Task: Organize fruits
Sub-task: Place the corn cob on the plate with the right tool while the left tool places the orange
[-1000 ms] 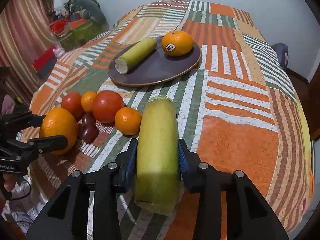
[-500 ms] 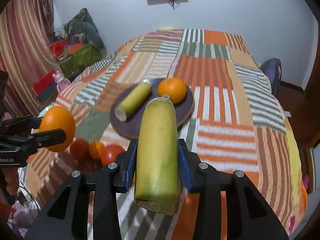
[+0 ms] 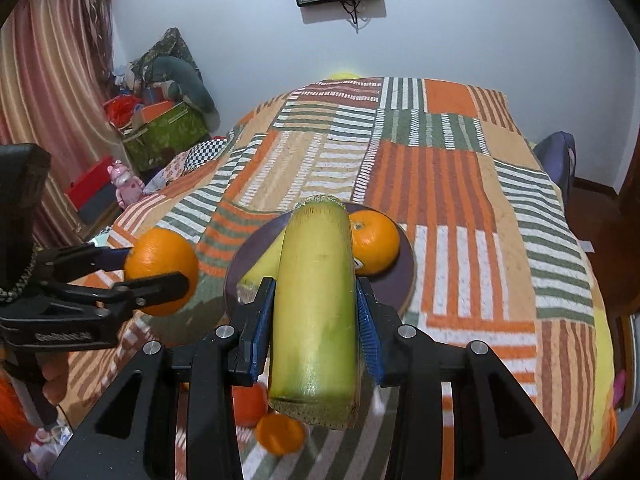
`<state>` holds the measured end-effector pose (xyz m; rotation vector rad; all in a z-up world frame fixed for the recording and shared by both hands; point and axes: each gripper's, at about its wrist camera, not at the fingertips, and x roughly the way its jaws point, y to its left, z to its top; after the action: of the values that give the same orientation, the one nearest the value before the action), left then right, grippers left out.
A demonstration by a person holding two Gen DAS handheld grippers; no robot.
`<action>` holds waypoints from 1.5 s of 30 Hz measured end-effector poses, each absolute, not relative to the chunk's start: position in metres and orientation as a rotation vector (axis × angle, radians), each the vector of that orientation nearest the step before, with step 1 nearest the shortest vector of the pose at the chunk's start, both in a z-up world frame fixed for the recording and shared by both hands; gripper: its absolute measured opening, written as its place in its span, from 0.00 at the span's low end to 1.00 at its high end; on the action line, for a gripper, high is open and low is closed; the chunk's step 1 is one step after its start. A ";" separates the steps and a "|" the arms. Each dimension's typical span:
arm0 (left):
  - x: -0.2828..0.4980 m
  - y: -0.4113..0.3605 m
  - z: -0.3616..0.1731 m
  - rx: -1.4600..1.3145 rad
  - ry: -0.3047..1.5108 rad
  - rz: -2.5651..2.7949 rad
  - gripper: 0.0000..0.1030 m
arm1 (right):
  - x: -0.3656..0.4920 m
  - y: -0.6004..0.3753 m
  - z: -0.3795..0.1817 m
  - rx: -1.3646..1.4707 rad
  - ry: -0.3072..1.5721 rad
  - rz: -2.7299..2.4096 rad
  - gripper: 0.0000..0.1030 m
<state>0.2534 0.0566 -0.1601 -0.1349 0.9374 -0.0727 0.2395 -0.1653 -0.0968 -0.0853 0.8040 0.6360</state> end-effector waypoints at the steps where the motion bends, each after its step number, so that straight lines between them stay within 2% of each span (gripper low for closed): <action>1: 0.259 0.059 -0.164 -0.140 0.945 -0.072 0.67 | 0.243 -0.163 -0.097 -0.087 0.806 0.639 0.35; 16: 0.333 0.070 -0.202 -0.171 1.026 -0.090 0.67 | 0.290 -0.123 -0.131 -0.131 0.881 0.646 0.35; 35: 0.337 0.063 -0.206 -0.132 1.072 -0.098 0.67 | 0.290 -0.124 -0.127 -0.185 0.868 0.638 0.36; 40: 0.319 0.066 -0.187 -0.140 1.009 -0.086 0.67 | 0.283 -0.134 -0.118 -0.165 0.858 0.637 0.48; 45: 0.290 0.064 -0.150 -0.114 0.927 -0.087 0.67 | 0.266 -0.147 -0.102 -0.150 0.833 0.642 0.53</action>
<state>0.2905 0.0643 -0.1499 -0.1144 0.9269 -0.0875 0.2658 -0.1468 -0.1021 -0.1498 0.8326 0.6422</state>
